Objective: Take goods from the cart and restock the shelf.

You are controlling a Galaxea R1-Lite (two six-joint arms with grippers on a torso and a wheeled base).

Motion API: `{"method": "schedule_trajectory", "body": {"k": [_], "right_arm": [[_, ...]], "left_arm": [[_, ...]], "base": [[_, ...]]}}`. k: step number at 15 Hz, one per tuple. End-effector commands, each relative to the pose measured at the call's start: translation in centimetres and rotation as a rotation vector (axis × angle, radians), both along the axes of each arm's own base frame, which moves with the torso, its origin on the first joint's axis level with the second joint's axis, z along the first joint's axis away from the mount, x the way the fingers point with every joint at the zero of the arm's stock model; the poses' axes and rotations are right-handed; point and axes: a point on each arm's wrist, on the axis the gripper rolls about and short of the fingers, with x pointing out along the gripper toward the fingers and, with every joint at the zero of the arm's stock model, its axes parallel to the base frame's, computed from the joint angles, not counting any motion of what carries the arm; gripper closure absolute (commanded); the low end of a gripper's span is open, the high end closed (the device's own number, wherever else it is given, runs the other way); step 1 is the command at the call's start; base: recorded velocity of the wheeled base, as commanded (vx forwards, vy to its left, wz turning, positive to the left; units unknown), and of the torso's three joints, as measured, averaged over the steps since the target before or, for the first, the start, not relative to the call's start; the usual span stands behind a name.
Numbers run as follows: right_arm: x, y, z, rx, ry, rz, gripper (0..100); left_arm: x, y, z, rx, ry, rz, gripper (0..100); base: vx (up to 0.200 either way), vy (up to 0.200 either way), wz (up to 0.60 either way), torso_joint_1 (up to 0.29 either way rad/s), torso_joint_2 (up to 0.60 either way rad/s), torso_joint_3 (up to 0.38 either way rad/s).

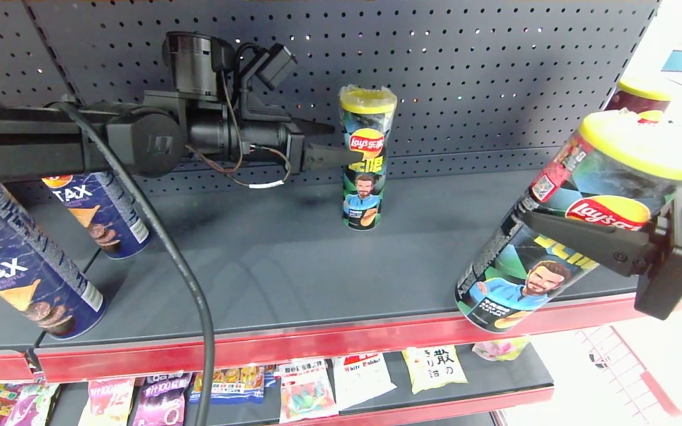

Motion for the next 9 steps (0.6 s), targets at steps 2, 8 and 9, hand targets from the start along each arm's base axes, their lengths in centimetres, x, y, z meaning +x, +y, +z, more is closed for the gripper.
{"method": "schedule_trajectory", "body": {"k": [2, 8, 9], "right_arm": [[0.0, 0.0, 0.0, 0.000, 0.001, 0.001, 100], [0.1, -0.1, 0.0, 0.000, -0.001, -0.009, 100], [0.1, -0.1, 0.0, 0.000, -0.001, -0.009, 100]], "left_arm": [[1.4, -0.9, -0.5, -0.015, 0.011, -0.011, 0], [2.0, -1.7, -1.4, -0.018, 0.026, -0.048, 0], [2.1, -1.8, -1.5, -0.018, 0.026, -0.048, 0]], "base": [[0.000, 0.000, 0.00, 0.000, 0.00, 0.000], [0.000, 0.000, 0.00, 0.000, 0.00, 0.000], [0.000, 0.000, 0.00, 0.000, 0.00, 0.000]]}}
